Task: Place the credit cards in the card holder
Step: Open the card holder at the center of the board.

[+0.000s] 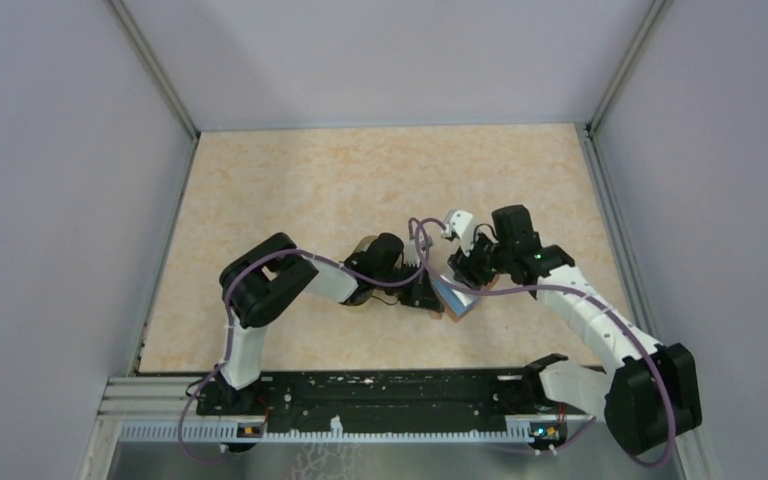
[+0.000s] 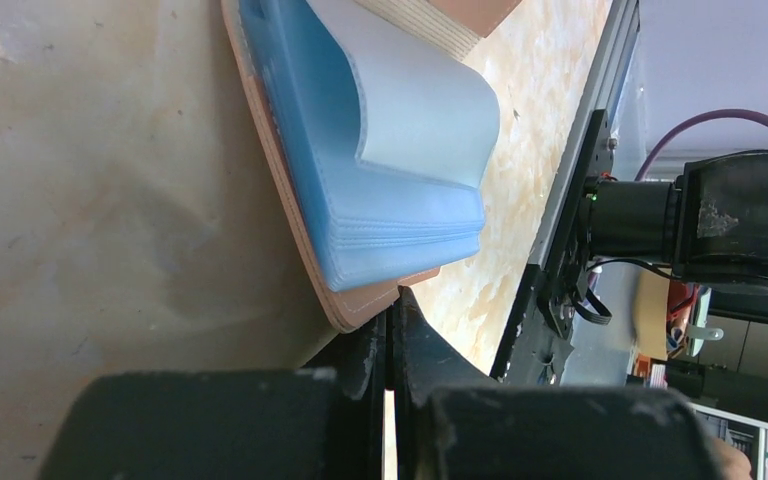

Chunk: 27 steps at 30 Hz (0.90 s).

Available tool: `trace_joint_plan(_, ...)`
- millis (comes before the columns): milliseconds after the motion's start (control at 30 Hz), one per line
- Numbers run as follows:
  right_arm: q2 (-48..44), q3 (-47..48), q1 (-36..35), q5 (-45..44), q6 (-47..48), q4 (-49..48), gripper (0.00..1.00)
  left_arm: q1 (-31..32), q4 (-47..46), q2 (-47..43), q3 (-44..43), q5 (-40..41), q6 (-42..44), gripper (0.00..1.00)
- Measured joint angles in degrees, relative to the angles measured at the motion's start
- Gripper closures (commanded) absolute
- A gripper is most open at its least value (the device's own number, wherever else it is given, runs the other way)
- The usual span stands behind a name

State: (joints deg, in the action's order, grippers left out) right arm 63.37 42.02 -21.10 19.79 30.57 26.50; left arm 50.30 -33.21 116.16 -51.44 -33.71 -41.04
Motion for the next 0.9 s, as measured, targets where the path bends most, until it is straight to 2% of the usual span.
trace_joint_plan(100, 0.1, 0.0, -0.1, 7.1, 2.2, 2.0, 0.47, -0.2, 0.6, 0.1, -0.4, -0.4, 0.4, 1.0)
trace_joint_plan(233, 4.3, 0.0, -0.9, 8.8, 2.4, 3.2, 0.48, -0.3, 0.7, 0.1, -0.5, -0.8, 0.6, 1.0)
trace_joint_plan(567, 9.6, 0.0, -3.7, -1.9, -0.9, -0.4, 0.4, -0.5, -1.0, 1.1, -0.5, -2.9, -0.3, 1.0)
trace_joint_plan(900, 14.1, 0.0, -5.1, -8.8, -1.9, -1.8, 0.43, -0.6, -3.2, 2.2, -0.3, -4.2, -2.4, 1.0)
